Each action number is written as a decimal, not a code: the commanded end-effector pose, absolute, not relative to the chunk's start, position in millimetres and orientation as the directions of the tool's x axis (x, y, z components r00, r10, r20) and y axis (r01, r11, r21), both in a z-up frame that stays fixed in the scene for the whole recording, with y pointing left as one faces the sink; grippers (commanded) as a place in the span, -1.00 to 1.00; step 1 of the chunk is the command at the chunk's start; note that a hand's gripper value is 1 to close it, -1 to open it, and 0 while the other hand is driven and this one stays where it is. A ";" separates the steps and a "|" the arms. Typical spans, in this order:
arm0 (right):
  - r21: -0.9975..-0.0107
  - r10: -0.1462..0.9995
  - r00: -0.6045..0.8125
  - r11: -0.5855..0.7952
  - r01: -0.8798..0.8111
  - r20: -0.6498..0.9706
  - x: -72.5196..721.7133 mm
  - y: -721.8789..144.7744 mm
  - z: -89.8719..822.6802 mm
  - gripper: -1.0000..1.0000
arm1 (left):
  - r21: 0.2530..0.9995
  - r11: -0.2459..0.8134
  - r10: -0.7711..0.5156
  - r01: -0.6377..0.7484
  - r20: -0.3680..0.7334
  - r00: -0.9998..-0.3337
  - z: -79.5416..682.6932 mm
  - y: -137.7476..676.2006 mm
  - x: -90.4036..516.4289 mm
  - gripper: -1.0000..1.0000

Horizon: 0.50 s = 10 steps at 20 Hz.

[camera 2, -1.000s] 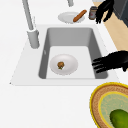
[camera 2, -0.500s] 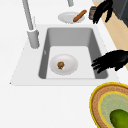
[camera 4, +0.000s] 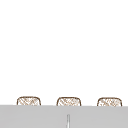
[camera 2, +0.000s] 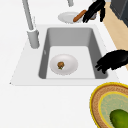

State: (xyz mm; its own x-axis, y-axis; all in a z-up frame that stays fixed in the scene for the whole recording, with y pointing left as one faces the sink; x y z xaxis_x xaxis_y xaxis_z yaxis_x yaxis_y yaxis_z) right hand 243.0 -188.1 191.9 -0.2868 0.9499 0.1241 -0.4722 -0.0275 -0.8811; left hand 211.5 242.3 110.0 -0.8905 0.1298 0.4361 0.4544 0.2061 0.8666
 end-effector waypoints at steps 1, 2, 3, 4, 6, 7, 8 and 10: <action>-0.923 0.959 -0.266 -0.013 -0.385 0.097 263.3 -174.8 204.7 -1.00 | 0.867 0.206 0.130 0.454 0.436 -0.890 110.0 242.3 211.5 0.00; -0.929 0.960 -0.267 -0.015 -0.369 0.090 268.5 -171.6 207.8 -1.00 | 0.867 0.207 0.129 0.454 0.435 -0.891 109.9 242.3 211.5 0.00; -0.936 0.960 -0.267 -0.016 -0.351 0.084 273.4 -168.3 210.8 -1.00 | 0.867 0.207 0.129 0.453 0.435 -0.891 109.9 242.3 211.6 0.00; -0.943 0.961 -0.267 -0.017 -0.334 0.077 278.4 -164.9 214.1 -1.00 | 0.867 0.208 0.128 0.452 0.434 -0.892 109.9 242.2 211.6 0.00; -0.955 0.962 -0.267 -0.020 -0.297 0.063 288.7 -158.0 220.9 -1.00 | 0.868 0.209 0.127 0.451 0.433 -0.892 109.8 242.2 211.6 0.00; -0.960 0.962 -0.267 -0.021 -0.279 0.056 294.5 -154.2 224.8 -1.00 | 0.868 0.209 0.127 0.451 0.433 -0.893 109.8 242.1 211.7 0.00; -0.965 0.963 -0.266 -0.022 -0.260 0.049 300.0 -150.5 228.4 -1.00 | 0.868 0.210 0.126 0.450 0.432 -0.893 109.8 242.1 211.7 0.00; -0.974 0.964 -0.264 -0.024 -0.224 0.036 311.1 -143.7 235.4 -1.00 | 0.868 0.211 0.126 0.449 0.432 -0.893 109.7 242.1 211.7 0.00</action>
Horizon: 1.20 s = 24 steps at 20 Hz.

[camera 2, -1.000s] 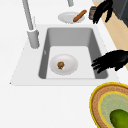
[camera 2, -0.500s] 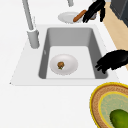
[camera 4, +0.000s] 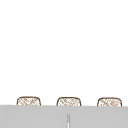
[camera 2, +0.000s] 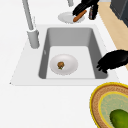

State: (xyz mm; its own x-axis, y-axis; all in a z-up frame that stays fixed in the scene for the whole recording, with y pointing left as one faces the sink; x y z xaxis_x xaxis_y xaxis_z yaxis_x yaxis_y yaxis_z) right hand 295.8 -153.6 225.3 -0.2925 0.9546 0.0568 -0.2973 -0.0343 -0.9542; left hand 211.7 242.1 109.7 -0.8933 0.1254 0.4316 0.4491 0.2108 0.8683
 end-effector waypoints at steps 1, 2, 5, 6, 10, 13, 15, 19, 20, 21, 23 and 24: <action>-0.980 0.966 -0.257 -0.024 -0.200 0.029 314.9 -142.2 238.3 -1.00 | 0.868 0.211 0.125 0.449 0.432 -0.893 109.7 242.1 211.7 0.00; -0.984 0.967 -0.253 -0.024 -0.176 0.022 319.1 -140.3 240.8 -1.00 | 0.868 0.211 0.125 0.449 0.431 -0.893 109.7 242.1 211.7 0.00; -0.994 0.969 -0.246 -0.026 -0.104 0.001 332.6 -132.0 250.3 -1.00 | 0.869 0.212 0.125 0.448 0.431 -0.894 109.7 242.0 211.8 0.00; -0.996 0.970 -0.242 -0.026 -0.081 -0.006 337.2 -129.3 253.4 -1.00 | 0.869 0.212 0.124 0.448 0.431 -0.894 109.7 242.0 211.8 0.00; -0.997 0.979 -0.202 -0.022 -0.070 -0.008 354.2 -127.1 272.3 -1.00 | 0.869 0.213 0.124 0.447 0.430 -0.894 109.6 242.0 211.8 0.00; -0.997 0.982 -0.191 -0.020 -0.070 -0.006 370.0 -126.6 286.4 -1.00 | 0.869 0.213 0.124 0.447 0.430 -0.894 109.6 242.0 211.8 0.00; -0.996 0.982 -0.190 -0.018 -0.092 0.000 381.0 -125.6 292.7 -1.00 | 0.869 0.213 0.123 0.447 0.430 -0.894 109.6 241.9 211.8 0.00; -0.984 0.973 -0.230 -0.022 -0.177 0.020 402.6 -127.0 305.8 -1.00 | 0.869 0.213 0.123 0.447 0.430 -0.895 109.6 241.9 211.8 0.00; -0.982 0.973 -0.230 -0.022 -0.187 0.022 408.2 -127.1 309.0 -1.00 | 0.869 0.213 0.123 0.447 0.430 -0.895 109.6 241.9 211.8 0.00; -0.980 0.973 -0.229 -0.022 -0.200 0.025 414.0 -127.3 311.3 -1.00 | 0.869 0.213 0.123 0.447 0.430 -0.895 109.6 241.9 211.8 0.00; -0.973 0.973 -0.228 -0.022 -0.230 0.032 425.0 -128.2 314.4 -1.00 | 0.869 0.213 0.123 0.447 0.430 -0.895 109.6 241.9 211.8 0.00; -0.970 0.973 -0.227 -0.022 -0.243 0.035 430.4 -128.4 316.2 -1.00 | 0.869 0.213 0.123 0.447 0.430 -0.895 109.6 241.9 211.8 0.00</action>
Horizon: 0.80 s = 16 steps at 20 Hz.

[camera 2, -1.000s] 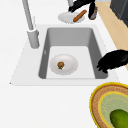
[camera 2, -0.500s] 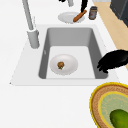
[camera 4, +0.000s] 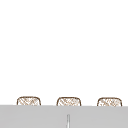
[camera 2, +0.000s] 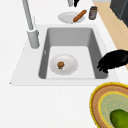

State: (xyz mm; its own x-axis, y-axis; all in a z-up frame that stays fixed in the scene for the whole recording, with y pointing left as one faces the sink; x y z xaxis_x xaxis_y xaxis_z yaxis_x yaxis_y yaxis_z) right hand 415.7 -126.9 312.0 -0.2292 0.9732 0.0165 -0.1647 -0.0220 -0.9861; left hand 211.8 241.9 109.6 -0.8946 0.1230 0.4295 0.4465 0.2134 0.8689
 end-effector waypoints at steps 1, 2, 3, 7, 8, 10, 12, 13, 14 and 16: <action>-0.965 0.973 -0.227 -0.027 -0.260 0.034 435.8 -128.0 316.4 -1.00 | 0.869 0.213 0.123 0.447 0.430 -0.895 109.6 241.9 211.8 0.00; -0.962 0.973 -0.226 -0.028 -0.270 0.035 441.7 -128.4 318.6 -1.00 | 0.869 0.213 0.123 0.447 0.430 -0.895 109.6 241.9 211.8 0.00; -0.962 0.974 -0.226 -0.027 -0.273 0.037 449.6 -128.4 321.5 -1.00 | 0.869 0.213 0.123 0.446 0.429 -0.895 109.6 241.9 211.8 0.00; -0.944 0.974 -0.222 -0.037 -0.329 0.039 475.9 -128.0 320.0 -1.00 | 0.869 0.214 0.123 0.446 0.429 -0.895 109.6 241.9 211.8 0.00; -0.942 0.974 -0.221 -0.038 -0.333 0.039 484.2 -127.7 316.2 -1.00 | 0.869 0.214 0.123 0.446 0.429 -0.895 109.6 241.9 211.8 0.00; -0.940 0.975 -0.221 -0.053 -0.337 0.025 499.9 -126.0 305.4 -1.00 | 0.869 0.214 0.123 0.446 0.429 -0.895 109.6 241.9 211.8 0.00; -0.930 0.975 -0.220 -0.070 -0.362 0.012 511.8 -123.8 295.7 -1.00 | 0.869 0.214 0.123 0.446 0.429 -0.895 109.6 241.9 211.8 0.00; -0.925 0.975 -0.220 -0.080 -0.372 0.005 517.3 -122.2 293.6 -1.00 | 0.869 0.214 0.123 0.446 0.429 -0.895 109.6 241.9 211.8 0.00; -0.921 0.976 -0.220 -0.087 -0.381 -0.002 523.6 -121.9 291.2 -1.00 | 0.869 0.214 0.123 0.446 0.429 -0.895 109.6 241.9 211.8 0.00; -0.912 0.976 -0.218 -0.094 -0.398 -0.006 537.9 -124.3 284.3 -1.00 | 0.869 0.214 0.123 0.446 0.429 -0.895 109.6 241.9 211.8 0.00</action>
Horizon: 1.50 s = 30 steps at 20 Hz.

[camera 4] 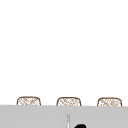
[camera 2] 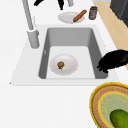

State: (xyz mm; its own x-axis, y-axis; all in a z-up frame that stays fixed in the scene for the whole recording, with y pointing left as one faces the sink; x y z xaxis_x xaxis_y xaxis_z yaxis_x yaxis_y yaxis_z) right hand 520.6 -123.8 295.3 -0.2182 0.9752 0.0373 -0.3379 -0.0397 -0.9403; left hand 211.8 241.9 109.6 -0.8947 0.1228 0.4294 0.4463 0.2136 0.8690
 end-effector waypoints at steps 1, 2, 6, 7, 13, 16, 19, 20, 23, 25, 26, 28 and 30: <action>-0.907 0.976 -0.217 -0.097 -0.409 -0.007 544.3 -123.8 280.8 -1.00 | 0.869 0.214 0.123 0.446 0.429 -0.895 109.6 241.9 211.8 0.00; -0.902 0.976 -0.216 -0.101 -0.420 -0.009 550.8 -123.4 277.7 -1.00 | 0.869 0.214 0.123 0.446 0.429 -0.895 109.6 241.9 211.8 0.00; -0.871 0.978 -0.210 -0.115 -0.477 -0.013 574.2 -122.7 265.0 -1.00 | 0.869 0.214 0.123 0.446 0.429 -0.895 109.6 241.9 211.8 0.00; -0.863 0.978 -0.209 -0.118 -0.492 -0.014 579.9 -122.4 262.0 -1.00 | 0.869 0.214 0.123 0.446 0.429 -0.895 109.6 241.9 211.8 0.00; -0.819 0.980 -0.199 -0.134 -0.558 -0.024 613.9 -121.0 238.2 -1.00 | 0.869 0.214 0.123 0.446 0.429 -0.895 109.6 241.9 211.8 0.00; -0.800 0.980 -0.195 -0.136 -0.584 -0.024 625.3 -120.2 224.2 -1.00 | 0.869 0.214 0.123 0.446 0.429 -0.895 109.6 241.9 211.8 0.00; -0.796 0.981 -0.192 -0.144 -0.588 -0.035 631.9 -119.4 208.3 -1.00 | 0.869 0.214 0.123 0.446 0.429 -0.895 109.6 241.9 211.8 0.00; -0.800 0.981 -0.192 -0.145 -0.583 -0.038 631.9 -118.9 203.1 -1.00 | 0.869 0.214 0.123 0.446 0.429 -0.895 109.6 241.9 211.8 0.00; -0.797 0.980 -0.191 -0.156 -0.583 -0.052 637.6 -116.8 189.8 -1.00 | 0.869 0.214 0.123 0.446 0.429 -0.895 109.6 241.9 211.8 0.00; -0.774 0.979 -0.192 -0.177 -0.608 -0.073 648.0 -112.7 186.0 -1.00 | 0.869 0.214 0.123 0.446 0.429 -0.895 109.6 241.9 211.8 0.00; -0.769 0.978 -0.193 -0.182 -0.613 -0.077 653.3 -112.6 188.0 -1.00 | 0.869 0.214 0.123 0.446 0.429 -0.895 109.6 241.9 211.8 0.00; -0.755 0.979 -0.190 -0.177 -0.631 -0.070 663.6 -112.0 185.7 -1.00 | 0.869 0.214 0.123 0.446 0.429 -0.895 109.6 241.9 211.8 0.00; -0.733 0.980 -0.187 -0.177 -0.657 -0.069 674.3 -109.4 183.7 -1.00 | 0.869 0.214 0.123 0.446 0.429 -0.895 109.6 241.9 211.8 0.00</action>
State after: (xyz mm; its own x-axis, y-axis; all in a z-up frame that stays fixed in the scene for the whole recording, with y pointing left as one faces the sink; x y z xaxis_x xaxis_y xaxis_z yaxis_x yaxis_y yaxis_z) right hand 660.7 -113.4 189.0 -0.1799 0.9827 -0.0429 -0.6049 -0.1449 -0.7830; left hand 211.8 241.9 109.6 -0.8948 0.1228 0.4294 0.4463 0.2137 0.8690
